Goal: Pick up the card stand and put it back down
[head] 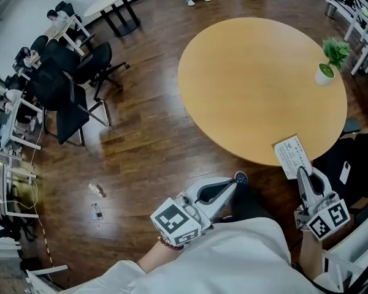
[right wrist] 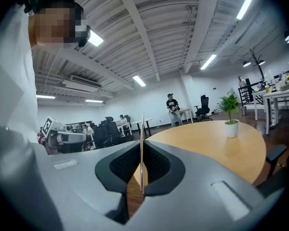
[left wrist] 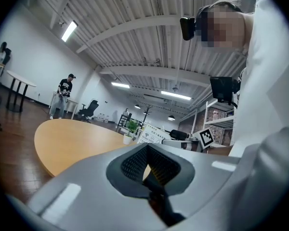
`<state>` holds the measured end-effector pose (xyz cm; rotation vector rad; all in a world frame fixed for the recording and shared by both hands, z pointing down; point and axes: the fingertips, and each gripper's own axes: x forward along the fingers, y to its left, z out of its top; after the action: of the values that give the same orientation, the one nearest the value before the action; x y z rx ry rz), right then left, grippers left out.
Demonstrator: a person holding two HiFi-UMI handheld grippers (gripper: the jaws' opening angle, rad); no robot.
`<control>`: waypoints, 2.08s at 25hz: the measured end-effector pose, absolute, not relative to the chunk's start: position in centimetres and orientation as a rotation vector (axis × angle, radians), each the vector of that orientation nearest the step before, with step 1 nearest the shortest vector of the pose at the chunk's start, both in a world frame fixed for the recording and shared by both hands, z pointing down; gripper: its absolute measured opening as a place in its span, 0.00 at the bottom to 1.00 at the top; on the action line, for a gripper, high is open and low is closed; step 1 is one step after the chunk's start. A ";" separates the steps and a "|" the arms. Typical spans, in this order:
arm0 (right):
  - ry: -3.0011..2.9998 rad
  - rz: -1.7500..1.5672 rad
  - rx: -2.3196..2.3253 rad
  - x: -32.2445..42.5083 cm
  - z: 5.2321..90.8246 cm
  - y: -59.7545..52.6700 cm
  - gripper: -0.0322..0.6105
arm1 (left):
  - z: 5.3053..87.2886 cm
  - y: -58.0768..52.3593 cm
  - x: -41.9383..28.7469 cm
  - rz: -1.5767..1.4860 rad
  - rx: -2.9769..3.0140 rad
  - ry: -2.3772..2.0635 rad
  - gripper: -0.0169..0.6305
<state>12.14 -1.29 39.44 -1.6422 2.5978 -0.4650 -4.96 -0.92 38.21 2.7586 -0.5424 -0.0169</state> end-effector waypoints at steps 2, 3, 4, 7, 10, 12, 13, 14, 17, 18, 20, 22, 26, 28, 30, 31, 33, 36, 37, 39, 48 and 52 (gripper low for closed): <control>2.615 -0.488 -1.613 13.2 41.0 -5.3 0.08 | 38.6 -4.2 -4.7 0.007 2.754 -0.602 0.03; 2.631 -0.499 -1.602 13.9 41.8 -7.5 0.08 | 38.4 -6.2 -4.5 0.010 2.752 -0.643 0.03; 2.652 -0.505 -1.595 14.8 42.5 -9.6 0.08 | 37.9 -8.1 -4.2 -0.001 2.753 -0.685 0.03; 2.717 -0.505 -1.576 18.0 44.3 -15.5 0.08 | 35.9 -13.0 -2.8 -0.058 2.779 -0.769 0.03; 2.800 -0.518 -1.568 20.1 47.2 -21.2 0.08 | 34.9 -17.0 -1.6 -0.051 2.803 -0.809 0.03; 2.846 -0.567 -1.577 21.3 49.5 -24.7 0.08 | 35.0 -19.0 -0.6 -0.027 2.796 -0.825 0.03; 2.861 -0.595 -1.577 21.8 50.4 -26.3 0.08 | 35.1 -19.7 -0.2 -0.011 2.787 -0.833 0.03; 2.873 -0.620 -1.573 22.2 51.1 -27.7 0.08 | 35.2 -20.4 0.3 0.007 2.778 -0.843 0.03; 2.902 -0.669 -1.549 23.4 53.2 -32.4 0.08 | 35.8 -23.1 1.5 0.049 2.747 -0.875 0.03; 2.908 -0.683 -1.539 23.8 54.1 -34.0 0.08 | 36.4 -24.1 1.7 0.065 2.736 -0.885 0.03; 2.906 -0.711 -1.520 24.4 55.7 -37.0 0.08 | 37.6 -26.0 2.0 0.107 2.714 -0.905 0.03; 2.896 -0.735 -1.502 24.8 56.9 -39.6 0.08 | 38.0 -27.5 2.4 0.138 2.701 -0.924 0.03; 2.943 -0.708 -1.438 25.1 58.5 -43.3 0.08 | 38.3 -29.1 3.3 0.159 2.675 -0.952 0.03; 2.985 -0.677 -1.417 24.9 59.2 -45.2 0.08 | 39.1 -29.9 3.8 0.188 2.657 -0.950 0.03; 2.995 -0.681 -1.429 25.1 60.1 -46.9 0.08 | 39.9 -30.4 4.1 0.216 2.634 -0.940 0.03; 2.992 -0.682 -1.440 25.3 60.5 -47.8 0.08 | 40.2 -30.8 4.3 0.219 2.623 -0.935 0.03; 2.989 -0.658 -1.445 25.2 60.8 -49.9 0.08 | 40.9 -31.6 4.6 0.229 2.613 -0.925 0.03; 2.987 -0.629 -1.433 24.7 60.9 -52.0 0.08 | 41.5 -32.6 4.8 0.242 2.600 -0.923 0.03; 2.984 -0.622 -1.435 24.7 61.0 -52.5 0.08 | 41.5 -32.9 4.9 0.244 2.596 -0.923 0.03; 2.963 -0.619 -1.443 25.0 61.3 -53.1 0.08 | 42.0 -33.1 5.2 0.254 2.588 -0.917 0.03; 2.888 -0.758 -1.549 26.4 63.6 -53.2 0.23 | 42.9 -33.2 5.4 0.259 2.583 -0.882 0.03; 2.765 -0.815 -1.651 28.1 63.8 -51.4 0.32 | 42.7 -32.3 5.1 0.242 2.611 -0.867 0.03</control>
<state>28.14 -51.43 63.79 -1.6505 2.7652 -0.8150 5.15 -32.25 42.70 2.6112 -0.8673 0.2420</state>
